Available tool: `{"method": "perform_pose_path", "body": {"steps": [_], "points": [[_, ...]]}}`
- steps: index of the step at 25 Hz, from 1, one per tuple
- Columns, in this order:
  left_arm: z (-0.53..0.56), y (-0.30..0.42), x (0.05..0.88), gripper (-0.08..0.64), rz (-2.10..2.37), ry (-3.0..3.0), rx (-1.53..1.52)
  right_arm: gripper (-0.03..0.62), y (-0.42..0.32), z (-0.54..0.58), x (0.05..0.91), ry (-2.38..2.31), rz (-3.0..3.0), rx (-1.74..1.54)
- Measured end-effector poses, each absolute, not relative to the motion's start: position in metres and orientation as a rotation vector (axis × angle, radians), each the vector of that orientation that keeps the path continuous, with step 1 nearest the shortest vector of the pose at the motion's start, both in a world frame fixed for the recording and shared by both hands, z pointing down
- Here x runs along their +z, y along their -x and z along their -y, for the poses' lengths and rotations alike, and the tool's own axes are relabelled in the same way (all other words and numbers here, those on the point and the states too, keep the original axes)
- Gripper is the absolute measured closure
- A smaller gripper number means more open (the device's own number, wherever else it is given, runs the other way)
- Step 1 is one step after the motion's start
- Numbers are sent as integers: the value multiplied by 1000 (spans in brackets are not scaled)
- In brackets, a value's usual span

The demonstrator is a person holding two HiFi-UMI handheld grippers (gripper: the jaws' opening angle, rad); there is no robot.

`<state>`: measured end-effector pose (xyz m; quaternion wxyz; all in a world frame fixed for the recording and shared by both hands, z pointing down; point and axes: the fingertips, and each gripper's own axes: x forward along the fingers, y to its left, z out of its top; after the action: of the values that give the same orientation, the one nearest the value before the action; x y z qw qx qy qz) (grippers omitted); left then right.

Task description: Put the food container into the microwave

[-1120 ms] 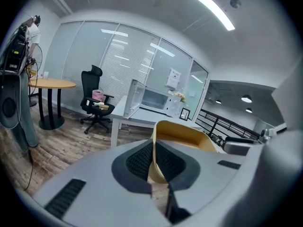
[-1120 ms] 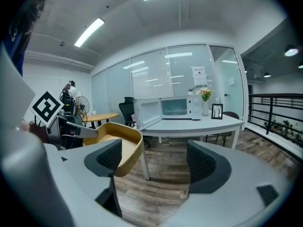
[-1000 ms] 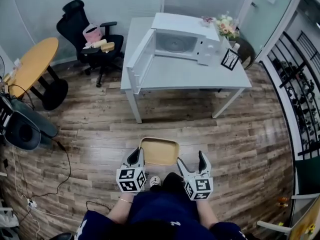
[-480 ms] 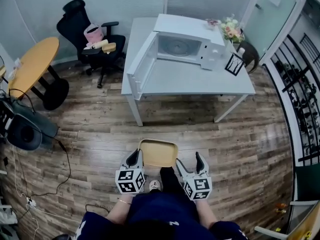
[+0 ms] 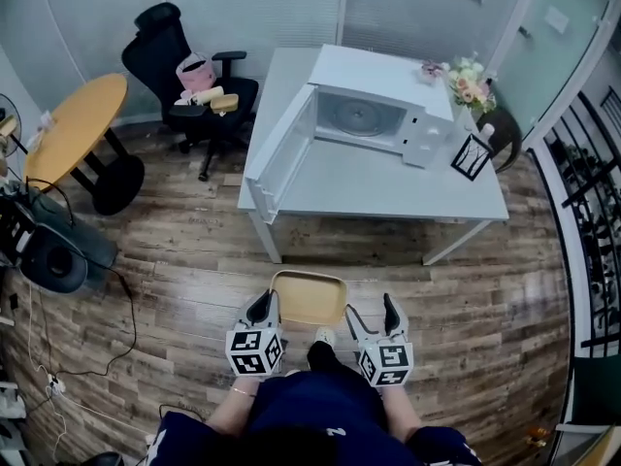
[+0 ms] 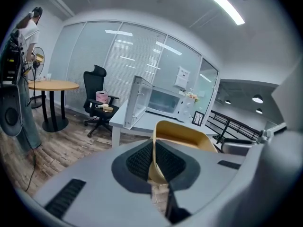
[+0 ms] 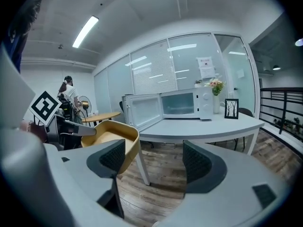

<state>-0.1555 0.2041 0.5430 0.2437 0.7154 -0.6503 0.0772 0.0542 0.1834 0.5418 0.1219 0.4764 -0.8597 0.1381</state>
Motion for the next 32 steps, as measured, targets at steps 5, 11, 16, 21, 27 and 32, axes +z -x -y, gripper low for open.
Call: {"method": "perform_pose_path", "body": {"steps": [5,11,16,21,27,32], "points": [[-168,144,544,541,1803,-1924,196,218,-61,-135,542,-1351,2535,391],[-135,138,549,541,1833,-1888,208,219,-63,-91,552,-1289,2554,406],[-116,136,550,541,1852,-1866,201,219,-62,-66,552,-1253,2572,399],[-101,127,556,541,1833,-1863,206,222,-68,-52,552,-1273,2576,440],[-81,111,558,541,1780,-1902,230,224,-83,-45,553,-1312,2543,471],[-54,102,567,541,1728,-1934,253,224,-96,-36,563,-1370,2492,509]]}}
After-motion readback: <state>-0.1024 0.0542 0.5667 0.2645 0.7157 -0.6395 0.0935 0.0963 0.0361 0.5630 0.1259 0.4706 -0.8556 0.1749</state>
